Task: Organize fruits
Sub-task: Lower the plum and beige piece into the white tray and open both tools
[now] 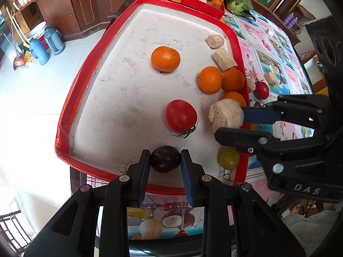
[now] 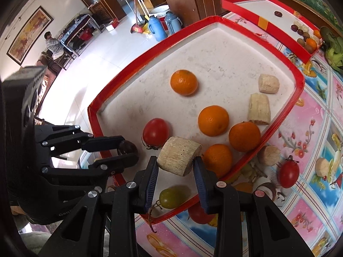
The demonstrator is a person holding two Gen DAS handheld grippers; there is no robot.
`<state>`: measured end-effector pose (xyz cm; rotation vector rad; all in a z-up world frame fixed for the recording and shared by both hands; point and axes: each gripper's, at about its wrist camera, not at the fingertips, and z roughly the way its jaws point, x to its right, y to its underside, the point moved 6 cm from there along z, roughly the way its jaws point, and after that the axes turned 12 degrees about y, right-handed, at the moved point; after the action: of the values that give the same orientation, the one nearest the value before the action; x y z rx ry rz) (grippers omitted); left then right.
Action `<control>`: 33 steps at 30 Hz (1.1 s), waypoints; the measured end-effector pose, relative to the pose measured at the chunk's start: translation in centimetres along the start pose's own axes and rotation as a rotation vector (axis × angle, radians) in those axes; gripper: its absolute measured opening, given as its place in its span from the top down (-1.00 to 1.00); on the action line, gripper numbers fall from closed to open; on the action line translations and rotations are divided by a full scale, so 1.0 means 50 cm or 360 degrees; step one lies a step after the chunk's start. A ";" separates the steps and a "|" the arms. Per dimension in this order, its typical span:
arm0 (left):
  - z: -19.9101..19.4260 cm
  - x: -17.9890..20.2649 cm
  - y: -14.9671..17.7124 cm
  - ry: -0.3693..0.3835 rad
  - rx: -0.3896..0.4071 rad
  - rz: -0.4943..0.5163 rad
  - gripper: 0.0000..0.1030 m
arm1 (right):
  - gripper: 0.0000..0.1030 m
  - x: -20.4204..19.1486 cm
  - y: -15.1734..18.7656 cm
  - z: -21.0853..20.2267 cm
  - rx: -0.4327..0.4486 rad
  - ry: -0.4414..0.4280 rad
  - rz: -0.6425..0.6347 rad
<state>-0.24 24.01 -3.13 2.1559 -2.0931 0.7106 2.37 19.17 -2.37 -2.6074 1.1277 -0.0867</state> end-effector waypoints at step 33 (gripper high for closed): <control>-0.010 0.022 -0.010 -0.0034 0.0041 -0.0082 0.11 | 0.15 0.074 0.037 -0.041 0.0050 -0.0020 0.0083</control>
<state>0.06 23.21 -2.17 2.2318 -2.0411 0.7168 3.27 14.78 -1.20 -2.5458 1.1794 -0.0757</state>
